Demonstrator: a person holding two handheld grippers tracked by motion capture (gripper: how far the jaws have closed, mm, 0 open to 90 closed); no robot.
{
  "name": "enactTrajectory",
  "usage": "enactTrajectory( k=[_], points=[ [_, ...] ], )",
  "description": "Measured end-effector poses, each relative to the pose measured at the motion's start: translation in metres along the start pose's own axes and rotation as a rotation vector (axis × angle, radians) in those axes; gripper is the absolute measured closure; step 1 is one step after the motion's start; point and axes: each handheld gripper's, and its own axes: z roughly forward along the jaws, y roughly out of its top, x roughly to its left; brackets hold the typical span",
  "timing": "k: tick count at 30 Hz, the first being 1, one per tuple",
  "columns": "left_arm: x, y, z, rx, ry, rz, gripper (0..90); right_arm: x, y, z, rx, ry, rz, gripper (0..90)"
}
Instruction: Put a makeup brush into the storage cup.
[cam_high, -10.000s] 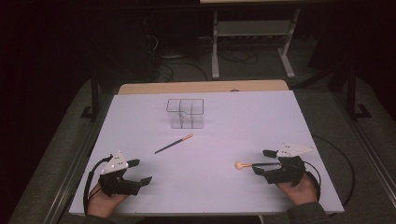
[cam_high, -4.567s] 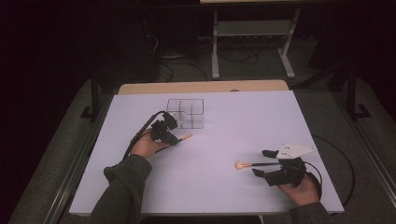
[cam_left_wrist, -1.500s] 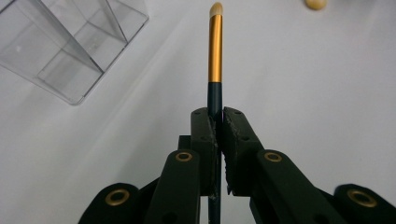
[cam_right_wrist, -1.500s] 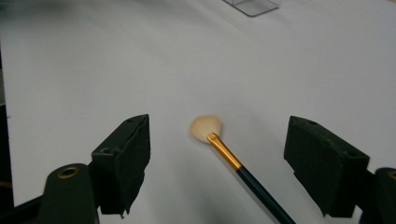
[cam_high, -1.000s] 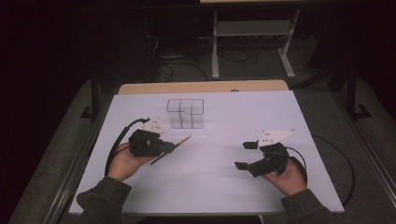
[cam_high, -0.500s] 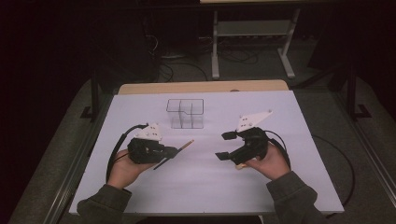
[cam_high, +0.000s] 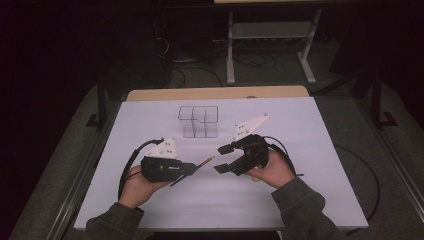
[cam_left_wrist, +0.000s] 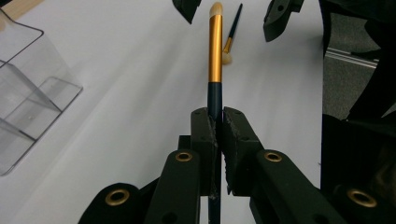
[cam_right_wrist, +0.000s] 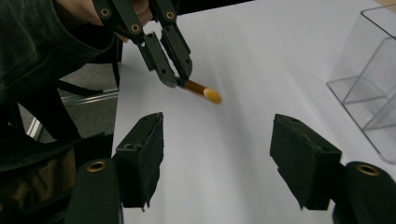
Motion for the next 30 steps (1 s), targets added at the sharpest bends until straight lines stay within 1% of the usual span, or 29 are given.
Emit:
enactTrajectory(
  k=[2,5,6,11,18,22,27,30],
  points=[
    [-0.0014,0.0003,0.0011,0.000,-0.005,0.008,83.4,0.0002,0.0015,0.0010,-0.003,0.020,-0.002,39.6],
    [-0.0032,0.0002,0.0030,-0.008,-0.015,0.015,83.5,0.0005,0.0028,0.0026,-0.001,0.057,0.010,45.3],
    [-0.0041,0.0001,0.0036,-0.009,-0.015,0.015,83.4,-0.0006,0.0027,0.0034,0.001,0.059,0.000,46.8],
    [-0.0064,0.0014,0.0068,-0.011,-0.029,0.026,83.4,-0.0007,0.0026,0.0053,0.010,0.103,0.005,55.2],
    [-0.0081,0.0014,0.0085,-0.022,-0.038,0.035,83.4,-0.0011,0.0035,0.0048,0.019,0.135,0.009,64.0],
    [-0.0087,0.0006,0.0092,-0.020,-0.045,0.038,83.4,-0.0006,0.0043,0.0051,0.019,0.152,-0.002,68.8],
    [-0.0094,0.0000,0.0090,-0.023,-0.046,0.045,83.4,-0.0013,0.0046,0.0058,0.024,0.172,-0.002,74.3],
    [-0.0099,-0.0004,0.0091,-0.025,-0.053,0.046,83.4,-0.0028,0.0040,0.0072,0.021,0.193,-0.003,79.7]
  ],
)
